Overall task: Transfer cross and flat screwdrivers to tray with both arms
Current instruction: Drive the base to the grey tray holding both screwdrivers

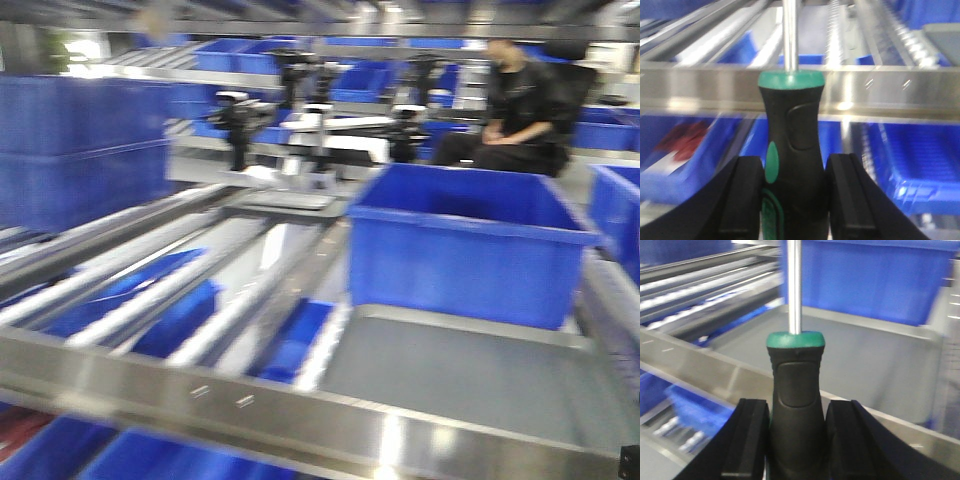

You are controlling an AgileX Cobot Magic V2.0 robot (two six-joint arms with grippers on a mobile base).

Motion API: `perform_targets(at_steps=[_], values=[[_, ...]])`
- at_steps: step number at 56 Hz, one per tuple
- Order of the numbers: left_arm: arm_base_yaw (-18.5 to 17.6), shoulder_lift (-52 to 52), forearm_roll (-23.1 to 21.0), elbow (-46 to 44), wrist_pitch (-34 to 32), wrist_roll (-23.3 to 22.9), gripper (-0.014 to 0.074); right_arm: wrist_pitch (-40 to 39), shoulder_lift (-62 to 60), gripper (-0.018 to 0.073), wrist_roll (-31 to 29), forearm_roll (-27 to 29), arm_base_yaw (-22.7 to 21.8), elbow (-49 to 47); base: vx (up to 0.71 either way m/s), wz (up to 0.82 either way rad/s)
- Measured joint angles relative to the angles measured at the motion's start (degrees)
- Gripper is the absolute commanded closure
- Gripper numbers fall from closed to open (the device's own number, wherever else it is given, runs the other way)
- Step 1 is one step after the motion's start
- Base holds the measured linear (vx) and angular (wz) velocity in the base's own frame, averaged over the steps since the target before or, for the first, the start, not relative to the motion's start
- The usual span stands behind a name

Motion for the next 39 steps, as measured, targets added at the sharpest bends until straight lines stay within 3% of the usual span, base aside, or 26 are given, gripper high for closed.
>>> perform_targets(at_steps=[22, 39], values=[[0.0, 0.1, -0.1, 0.0, 0.0, 0.0, 0.0594, 0.0, 0.0, 0.0567, 0.0, 0.0, 0.0, 0.0, 0.23, -0.60], [0.0, 0.1, -0.1, 0.0, 0.0, 0.0, 0.0594, 0.0, 0.0, 0.0567, 0.0, 0.0, 0.0, 0.0, 0.07, -0.21]])
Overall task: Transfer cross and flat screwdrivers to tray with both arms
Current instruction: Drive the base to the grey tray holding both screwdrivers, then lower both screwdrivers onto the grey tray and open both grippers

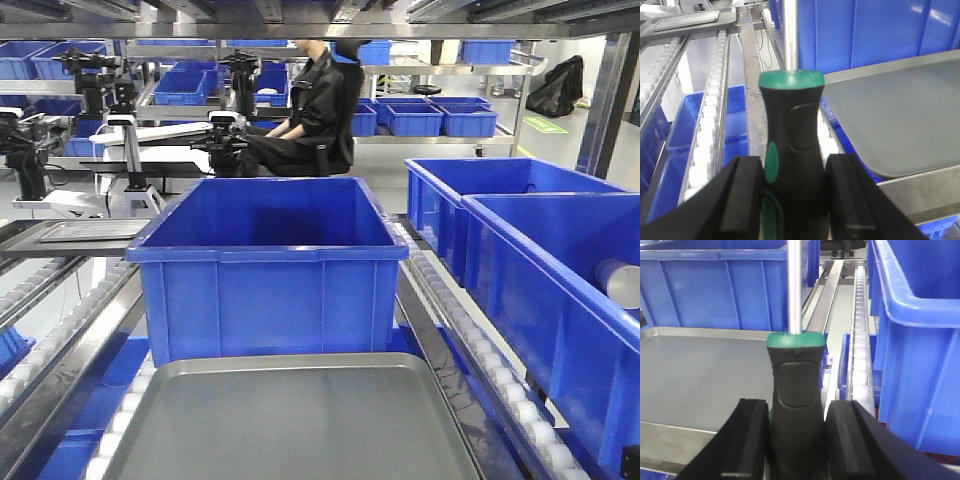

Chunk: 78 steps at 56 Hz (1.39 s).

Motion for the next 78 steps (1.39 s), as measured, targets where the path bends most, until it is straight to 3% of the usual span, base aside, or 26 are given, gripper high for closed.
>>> perform_targets(at_steps=[61, 70, 78], values=[[0.0, 0.2, -1.2, 0.3, 0.0, 0.0, 0.0594, -1.3, 0.2, 0.0567, 0.0, 0.9, 0.0, 0.0, 0.00, 0.00], [0.0, 4.5, -11.3, 0.3, -1.4, 1.7, 0.0594, -1.6, 5.7, 0.0567, -0.3, 3.8, 0.0, -1.8, 0.00, 0.00], [0.0, 12.2, -25.0, -0.9, -3.7, 11.7, 0.0594, 0.6, 16.1, 0.0567, -4.9, 9.7, 0.0, -8.2, 0.00, 0.00]])
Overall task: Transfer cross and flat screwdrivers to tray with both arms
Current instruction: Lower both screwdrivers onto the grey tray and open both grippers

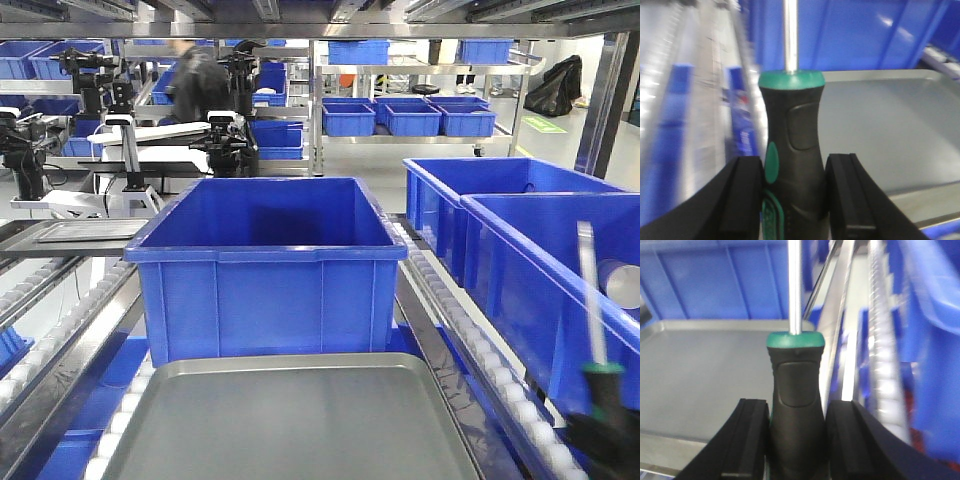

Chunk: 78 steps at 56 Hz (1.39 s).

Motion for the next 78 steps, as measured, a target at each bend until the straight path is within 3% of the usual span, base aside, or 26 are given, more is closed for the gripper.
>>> perform_targets(at_steps=[7, 11, 17, 21, 32, 43, 52, 66, 72, 78], values=[[-1.6, 9.8, -15.5, -4.0, -0.8, 11.9, 0.0594, 1.4, 11.4, 0.0567, -7.3, 9.8, 0.7, -6.8, 0.00, 0.00], [-3.6, 16.2, -24.3, -6.9, -1.0, 17.6, 0.0594, 1.5, 18.0, 0.0567, -11.1, 14.7, 3.4, -10.3, 0.00, 0.00], [-7.0, 26.9, -32.3, -10.6, -1.0, 21.3, 0.0594, 1.4, 27.9, 0.0567, -13.0, 20.5, 8.5, -16.1, 0.00, 0.00], [-9.1, 33.2, -35.1, -13.2, 0.0, 21.9, 0.0594, 1.5, 33.6, 0.0567, -12.9, 22.1, 10.4, -19.2, 0.00, 0.00], [-13.1, 46.7, -36.2, -19.4, 5.3, 19.8, 0.0592, 2.4, 42.8, 0.0566, -11.8, 24.1, 11.1, -24.3, 0.00, 0.00], [-13.7, 49.6, -36.6, -20.9, 7.1, 18.4, 0.0552, 2.3, 46.4, 0.0504, -11.9, 25.0, 11.1, -24.5, 0.00, 0.00], [-13.7, 49.6, -36.4, -21.1, 8.0, 20.2, 0.0421, 2.0, 46.5, 0.0330, -12.7, 25.0, 11.1, -24.5, 0.00, 0.00], [-13.7, 49.6, -36.3, -21.1, 9.0, 20.5, 0.0107, 1.8, 46.5, 0.0003, -13.1, 25.0, 11.1, -24.6, 0.00, 0.00], [-13.7, 49.6, -36.2, -21.1, 9.4, 20.6, 0.0025, 1.6, 46.5, -0.0062, -13.2, 25.0, 11.1, -24.6, 0.00, 0.00], [-13.7, 49.5, -36.2, -21.1, 9.3, 20.8, 0.0001, 1.6, 46.5, -0.0063, -13.8, 25.0, 11.1, -24.6, 0.00, 0.00]])
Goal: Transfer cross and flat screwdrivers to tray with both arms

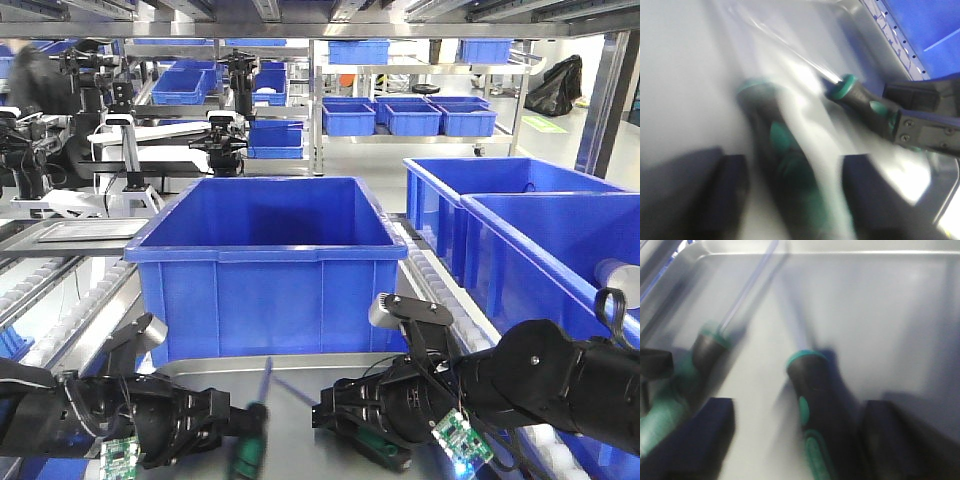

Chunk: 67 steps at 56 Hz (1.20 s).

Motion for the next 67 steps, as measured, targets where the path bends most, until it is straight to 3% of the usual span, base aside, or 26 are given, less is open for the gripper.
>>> perform_targets(at_steps=[6, 11, 17, 23, 25, 31, 37, 40, 41, 53, 67], values=[[0.0, -1.4, 1.3, -0.3, -0.2, 1.0, 0.0017, 0.6, -1.1, -0.0029, -2.6, -0.1, 0.0, 0.0, 0.00, 0.00], [0.0, -4.0, 4.2, -1.4, -0.2, 1.2, 0.0081, 1.4, -3.6, 0.0054, -3.7, -0.2, -0.3, 0.0, 0.00, 0.00], [0.0, -8.8, 8.8, -2.6, 0.0, 1.2, 0.0248, 3.4, -8.0, 0.0273, -3.7, -1.6, -1.9, 0.0, 0.00, 0.00], [0.0, -14.9, 13.8, -3.0, 0.1, -0.2, 0.0521, 7.4, -14.8, 0.0566, -3.0, -5.2, -4.8, 0.0, 0.00, 0.00], [0.0, -17.6, 16.4, -3.0, 0.6, -1.4, 0.0606, 8.8, -17.1, 0.0574, -2.8, -7.0, -5.7, 0.0, 0.00, 0.00], [0.0, -25.4, 25.6, -3.0, 2.1, -7.3, 0.0600, 12.2, -25.2, 0.0571, -2.3, -13.0, -8.6, 0.3, 0.00, 0.00], [0.0, -33.2, 35.7, -0.8, 3.1, -13.7, 0.0595, 10.1, -36.1, 0.0570, -2.2, -16.3, -10.8, 5.1, 0.00, 0.00], [0.0, -38.3, 40.3, 2.0, 3.2, -15.8, 0.0595, 7.1, -41.9, 0.0570, -2.2, -17.1, -11.6, 9.5, 0.00, 0.00], [0.0, -48.0, 44.2, 11.2, 1.6, -18.3, 0.0595, 0.3, -54.9, 0.0570, -2.2, -17.2, -12.0, 21.7, 0.00, 0.00], [0.0, -68.6, 44.7, 28.5, -8.1, -20.3, 0.0594, -7.6, -73.0, 0.0567, -2.2, -17.2, -12.0, 39.5, 0.00, 0.00], [0.0, -75.8, 44.7, 33.1, -12.4, -20.5, 0.0594, -10.1, -76.9, 0.0566, -2.2, -17.0, -12.0, 42.3, 0.00, 0.00]])
